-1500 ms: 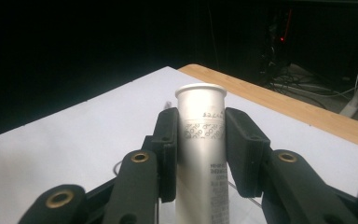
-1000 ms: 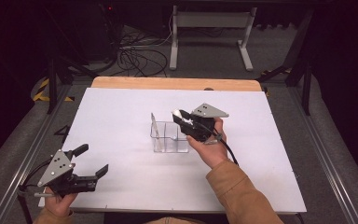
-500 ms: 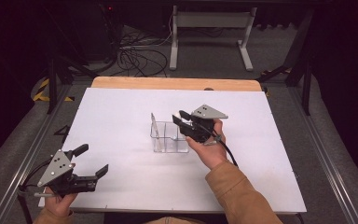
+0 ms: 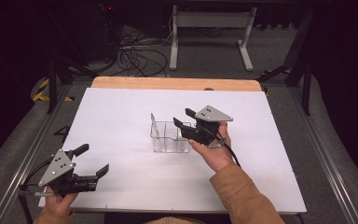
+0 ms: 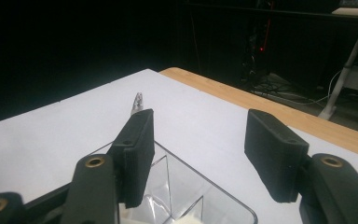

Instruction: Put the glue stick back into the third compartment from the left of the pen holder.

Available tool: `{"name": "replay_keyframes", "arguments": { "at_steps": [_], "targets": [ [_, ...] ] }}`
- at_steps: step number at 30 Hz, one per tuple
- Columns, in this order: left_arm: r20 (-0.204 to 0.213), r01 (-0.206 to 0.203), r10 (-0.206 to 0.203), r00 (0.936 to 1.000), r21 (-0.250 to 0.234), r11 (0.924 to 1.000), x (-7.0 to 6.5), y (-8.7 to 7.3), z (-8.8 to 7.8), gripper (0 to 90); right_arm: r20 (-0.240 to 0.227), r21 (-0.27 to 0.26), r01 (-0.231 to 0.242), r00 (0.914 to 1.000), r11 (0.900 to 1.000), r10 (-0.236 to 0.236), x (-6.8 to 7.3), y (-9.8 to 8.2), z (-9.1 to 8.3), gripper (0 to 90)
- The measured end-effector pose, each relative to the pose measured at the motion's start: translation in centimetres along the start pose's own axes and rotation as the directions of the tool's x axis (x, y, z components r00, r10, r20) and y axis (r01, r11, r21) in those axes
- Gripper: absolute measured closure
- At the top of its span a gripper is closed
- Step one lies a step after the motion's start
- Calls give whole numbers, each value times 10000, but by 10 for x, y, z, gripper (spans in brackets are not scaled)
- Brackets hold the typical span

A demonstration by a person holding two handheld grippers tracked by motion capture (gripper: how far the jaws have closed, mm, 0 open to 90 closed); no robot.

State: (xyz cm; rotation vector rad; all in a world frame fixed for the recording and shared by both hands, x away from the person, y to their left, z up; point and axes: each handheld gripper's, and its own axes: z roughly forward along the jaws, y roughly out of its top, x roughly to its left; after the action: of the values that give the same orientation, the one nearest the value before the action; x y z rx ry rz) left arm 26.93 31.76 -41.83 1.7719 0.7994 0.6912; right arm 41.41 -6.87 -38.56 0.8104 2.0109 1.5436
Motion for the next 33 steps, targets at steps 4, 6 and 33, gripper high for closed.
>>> {"name": "replay_keyframes", "arguments": {
  "at_steps": [4, 6, 33],
  "targets": [
    [-8, -10, 10, 10000, -52, 10000, 0, 0, 0, 66, -33, -141, 36, 10000, 9999, -37, -1, 3, -7, 420],
    [-12, -13, 12, 10000, -52, 10000, 0, 0, 0, 65, -59, -229, 140, 9999, 9996, -141, -1, 4, -10, 409],
    [55, -21, 22, 10000, -118, 9999, 0, 2, 3, 64, -154, -229, 479, 9987, 9986, -482, -27, 1, -77, 137]
  ]
}}
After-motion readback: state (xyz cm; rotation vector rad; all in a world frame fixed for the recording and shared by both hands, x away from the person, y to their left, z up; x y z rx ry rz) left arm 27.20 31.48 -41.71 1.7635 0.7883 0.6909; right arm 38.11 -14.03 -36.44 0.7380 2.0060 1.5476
